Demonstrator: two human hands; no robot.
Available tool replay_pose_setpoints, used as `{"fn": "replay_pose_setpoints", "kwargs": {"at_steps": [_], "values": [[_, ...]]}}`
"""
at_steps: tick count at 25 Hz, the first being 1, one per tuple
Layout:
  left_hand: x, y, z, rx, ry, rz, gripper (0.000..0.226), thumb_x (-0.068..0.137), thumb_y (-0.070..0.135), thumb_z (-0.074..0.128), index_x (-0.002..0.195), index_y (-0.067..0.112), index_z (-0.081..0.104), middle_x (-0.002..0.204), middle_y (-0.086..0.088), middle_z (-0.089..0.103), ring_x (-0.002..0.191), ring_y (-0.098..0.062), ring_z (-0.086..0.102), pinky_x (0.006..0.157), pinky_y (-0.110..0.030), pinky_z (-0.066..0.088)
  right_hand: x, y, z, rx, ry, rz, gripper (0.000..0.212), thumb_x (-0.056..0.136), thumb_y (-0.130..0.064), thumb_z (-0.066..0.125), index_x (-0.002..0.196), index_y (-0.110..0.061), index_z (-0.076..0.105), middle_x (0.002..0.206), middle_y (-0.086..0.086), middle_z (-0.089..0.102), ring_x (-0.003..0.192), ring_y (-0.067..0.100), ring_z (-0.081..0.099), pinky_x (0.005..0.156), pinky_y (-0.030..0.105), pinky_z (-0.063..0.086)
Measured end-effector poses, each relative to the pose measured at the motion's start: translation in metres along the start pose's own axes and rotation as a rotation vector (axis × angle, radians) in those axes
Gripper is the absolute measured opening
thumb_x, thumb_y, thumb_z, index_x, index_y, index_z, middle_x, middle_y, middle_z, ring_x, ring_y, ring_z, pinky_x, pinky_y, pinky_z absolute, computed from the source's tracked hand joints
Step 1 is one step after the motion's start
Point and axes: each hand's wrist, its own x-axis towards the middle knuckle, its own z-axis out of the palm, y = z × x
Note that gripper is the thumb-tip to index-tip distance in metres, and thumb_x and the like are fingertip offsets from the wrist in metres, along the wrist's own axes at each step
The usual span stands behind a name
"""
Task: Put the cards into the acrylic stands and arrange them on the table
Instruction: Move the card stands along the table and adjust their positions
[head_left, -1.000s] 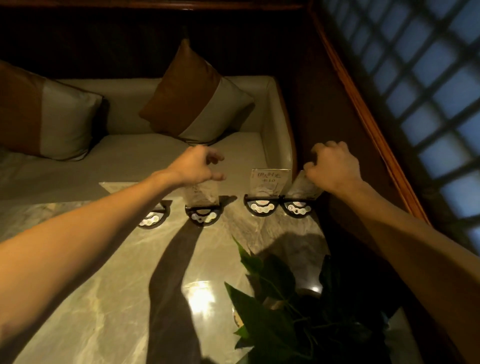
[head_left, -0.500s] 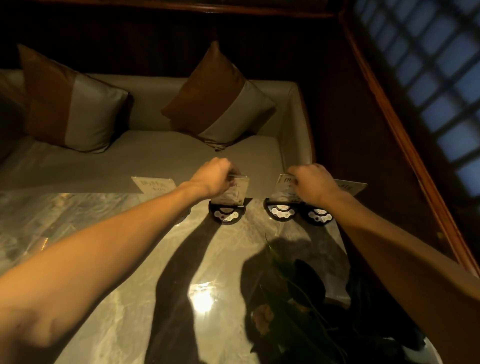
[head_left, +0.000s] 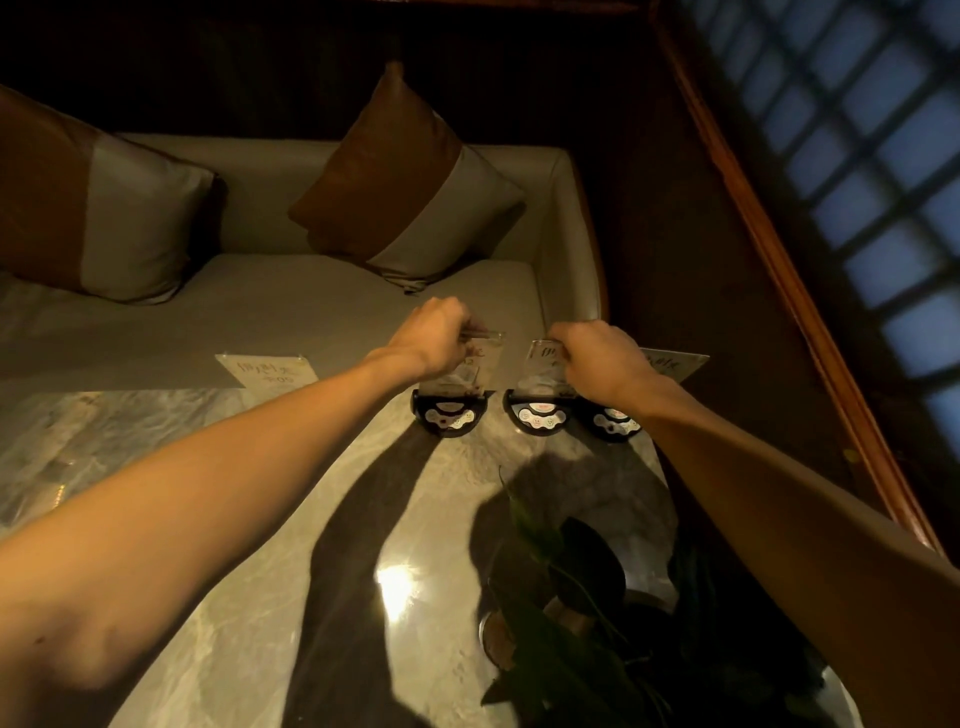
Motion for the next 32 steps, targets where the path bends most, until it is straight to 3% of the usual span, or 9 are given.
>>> {"fn": "replay_pose_setpoints", "kwargs": {"at_steps": [10,16,22,25,29,32], "values": [[0.004,0.005,0.011,-0.053,-0.010,0.015,0.028,0.089,0.012,0.073,0.117,0.015,0.074,0.115,-0.005,0.075,0.110,-0.019,0.067,0.094,-0.032,0.051,-0.003,-0.003,-0.002,0.034,-0.022,0.001,0.028,0.095,-0.008,0.059,0.122,-0.015,0.065,0.111,0.007,0.071,0.097,0.024,0.067,0.090,0.040,0.057],[0.005,0.001,0.009,-0.054,0.008,0.009,0.026,0.089,0.015,0.073,0.116,0.016,0.075,0.112,-0.004,0.076,0.107,-0.019,0.068,0.091,-0.030,0.052,-0.003,-0.004,-0.006,0.011,-0.001,-0.020,0.020,0.094,-0.004,0.058,0.110,-0.014,0.065,0.091,0.002,0.061,0.089,0.024,0.064,0.084,0.040,0.053],[0.005,0.001,0.009,-0.063,-0.005,-0.003,0.024,0.089,0.015,0.073,0.114,0.017,0.075,0.110,-0.003,0.076,0.105,-0.017,0.068,0.085,-0.026,0.048,-0.004,-0.004,-0.005,0.024,-0.006,-0.027,0.027,0.095,-0.004,0.058,0.119,-0.014,0.064,0.101,0.006,0.067,0.087,0.020,0.060,0.086,0.040,0.053],[0.004,0.003,0.012,-0.057,0.013,-0.004,0.026,0.090,0.017,0.072,0.116,0.018,0.075,0.112,-0.003,0.076,0.107,-0.019,0.068,0.089,-0.028,0.049,-0.005,-0.003,-0.005,0.022,0.003,-0.025,0.024,0.094,-0.002,0.056,0.114,-0.014,0.064,0.095,0.005,0.065,0.091,0.026,0.066,0.085,0.043,0.056],[0.002,0.003,0.015,-0.034,0.048,0.002,0.028,0.091,0.018,0.071,0.119,0.018,0.073,0.113,-0.005,0.076,0.110,-0.023,0.068,0.097,-0.037,0.052,-0.005,-0.003,-0.003,0.028,-0.007,-0.018,0.029,0.095,-0.002,0.055,0.120,-0.013,0.064,0.105,0.008,0.070,0.095,0.026,0.067,0.085,0.040,0.056],[0.002,0.005,0.015,-0.041,0.057,0.002,0.029,0.091,0.018,0.071,0.121,0.016,0.072,0.115,-0.006,0.075,0.110,-0.023,0.068,0.095,-0.034,0.050,-0.005,-0.004,-0.003,0.038,-0.015,-0.009,0.031,0.096,-0.002,0.055,0.124,-0.012,0.063,0.108,0.009,0.069,0.098,0.027,0.066,0.085,0.038,0.053]]}}
